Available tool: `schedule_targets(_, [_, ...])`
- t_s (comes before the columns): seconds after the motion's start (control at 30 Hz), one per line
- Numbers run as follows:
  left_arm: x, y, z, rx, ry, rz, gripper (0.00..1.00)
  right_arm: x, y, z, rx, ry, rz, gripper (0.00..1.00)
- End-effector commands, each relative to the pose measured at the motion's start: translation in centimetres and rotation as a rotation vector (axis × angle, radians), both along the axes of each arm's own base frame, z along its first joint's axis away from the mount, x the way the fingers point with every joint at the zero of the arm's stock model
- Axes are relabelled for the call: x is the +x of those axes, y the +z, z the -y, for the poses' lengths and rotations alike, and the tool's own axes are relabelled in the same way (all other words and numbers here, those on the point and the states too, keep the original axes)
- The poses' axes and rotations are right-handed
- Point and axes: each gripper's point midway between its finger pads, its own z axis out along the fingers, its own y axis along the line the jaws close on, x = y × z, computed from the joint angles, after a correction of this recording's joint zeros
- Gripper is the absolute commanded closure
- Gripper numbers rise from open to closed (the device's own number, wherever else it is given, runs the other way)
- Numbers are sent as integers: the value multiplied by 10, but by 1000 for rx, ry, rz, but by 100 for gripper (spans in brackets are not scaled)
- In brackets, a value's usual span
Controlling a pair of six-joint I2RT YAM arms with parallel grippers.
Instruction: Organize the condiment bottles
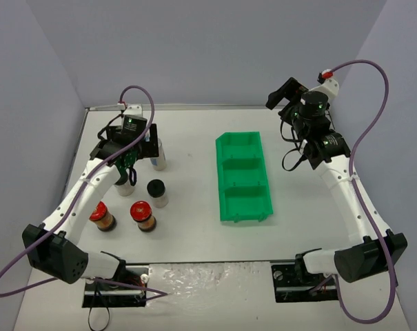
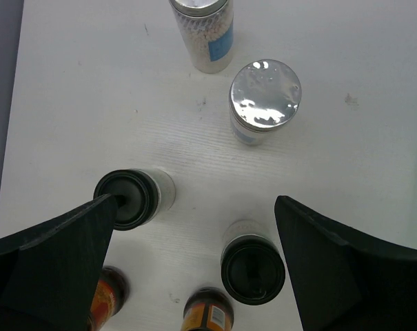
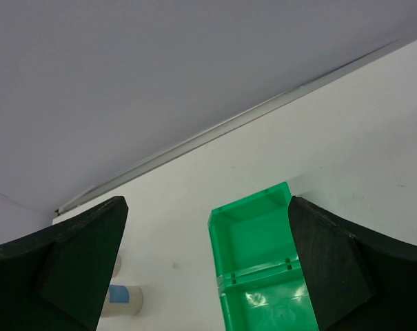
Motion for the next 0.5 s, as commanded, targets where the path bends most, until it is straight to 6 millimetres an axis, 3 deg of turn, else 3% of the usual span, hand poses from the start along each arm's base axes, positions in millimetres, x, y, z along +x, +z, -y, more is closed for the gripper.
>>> schedule_targets(0.0, [7, 43, -7, 29, 19, 104, 3, -2, 10, 9, -11, -59, 5, 0])
schedule_targets(0.13, [2, 52, -17, 36, 84, 130, 3, -14, 16, 28, -10, -158, 24, 0])
schedule_targets(0.33, [-2, 50, -24, 67, 104, 112, 3, -41, -24, 5, -30, -120, -12, 0])
schedule_targets(0.47, [6, 54, -32, 110, 150, 99, 3, -50, -30, 17, -50, -166, -5, 0])
